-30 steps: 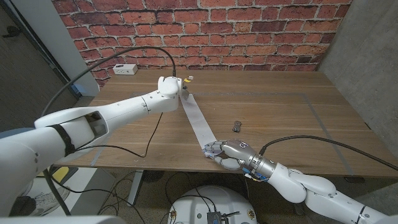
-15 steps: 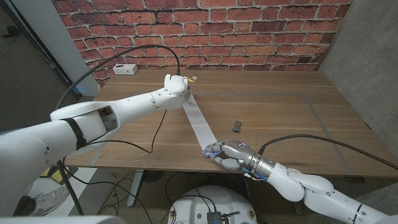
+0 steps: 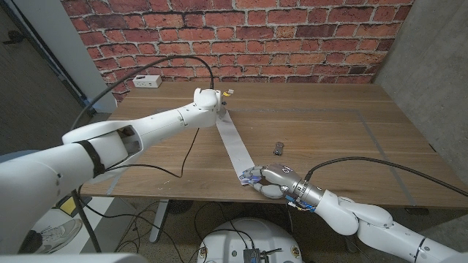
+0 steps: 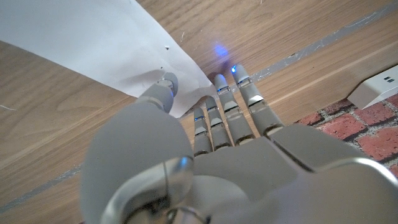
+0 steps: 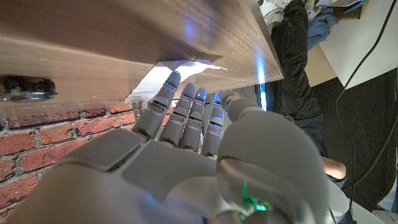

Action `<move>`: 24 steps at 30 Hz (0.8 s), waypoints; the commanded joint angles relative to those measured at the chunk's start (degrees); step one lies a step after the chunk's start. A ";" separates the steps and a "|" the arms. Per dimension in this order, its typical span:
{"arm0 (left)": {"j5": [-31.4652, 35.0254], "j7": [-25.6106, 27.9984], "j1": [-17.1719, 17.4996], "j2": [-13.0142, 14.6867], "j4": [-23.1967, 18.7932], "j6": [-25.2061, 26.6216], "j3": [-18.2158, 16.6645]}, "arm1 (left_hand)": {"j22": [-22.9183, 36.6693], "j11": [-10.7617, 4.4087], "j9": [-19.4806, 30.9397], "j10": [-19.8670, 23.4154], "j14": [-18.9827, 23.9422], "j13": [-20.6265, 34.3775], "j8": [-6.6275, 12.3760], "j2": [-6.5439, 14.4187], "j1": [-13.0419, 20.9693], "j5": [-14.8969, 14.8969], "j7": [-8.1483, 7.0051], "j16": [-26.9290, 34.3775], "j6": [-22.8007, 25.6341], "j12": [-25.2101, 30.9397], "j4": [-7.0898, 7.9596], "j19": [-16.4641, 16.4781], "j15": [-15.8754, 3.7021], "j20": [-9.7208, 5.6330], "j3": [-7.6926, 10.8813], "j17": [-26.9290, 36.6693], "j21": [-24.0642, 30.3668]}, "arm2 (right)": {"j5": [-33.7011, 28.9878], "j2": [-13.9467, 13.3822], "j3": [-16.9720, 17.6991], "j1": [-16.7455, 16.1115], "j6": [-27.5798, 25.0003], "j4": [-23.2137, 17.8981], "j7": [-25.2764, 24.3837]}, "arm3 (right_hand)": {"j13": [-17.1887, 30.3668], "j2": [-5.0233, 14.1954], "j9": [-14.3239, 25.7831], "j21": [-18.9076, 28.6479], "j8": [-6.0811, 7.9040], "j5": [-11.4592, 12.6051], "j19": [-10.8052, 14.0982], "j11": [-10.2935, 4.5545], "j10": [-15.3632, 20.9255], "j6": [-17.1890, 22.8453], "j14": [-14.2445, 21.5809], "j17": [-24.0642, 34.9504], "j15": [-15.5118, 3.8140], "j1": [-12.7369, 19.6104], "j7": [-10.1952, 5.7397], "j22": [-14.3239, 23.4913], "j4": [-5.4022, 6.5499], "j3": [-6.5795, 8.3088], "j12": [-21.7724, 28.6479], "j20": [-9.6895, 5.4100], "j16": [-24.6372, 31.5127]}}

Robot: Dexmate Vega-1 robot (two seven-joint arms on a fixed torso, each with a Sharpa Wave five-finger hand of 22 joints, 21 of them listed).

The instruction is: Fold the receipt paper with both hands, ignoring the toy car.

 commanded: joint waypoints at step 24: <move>8.77 10.10 4.86 -0.45 -1.49 2.25 1.10 | 0.44 -1.95 4.93 2.44 -0.40 13.26 1.49 -1.52 5.28 0.09 -2.40 -1.96 10.37 13.50 7.46 -5.13 -2.93 -1.06 -13.35 4.40 9.18 | 1.60 -1.11 -0.72 1.88 -0.48 2.42 3.58 | 0.08 -1.25 0.02 6.67 2.63 -0.69 14.92 3.34 19.05 19.62 22.68 -0.93 -1.37 -7.43 2.92 0.92 4.78 -1.65 2.94 -1.46 6.77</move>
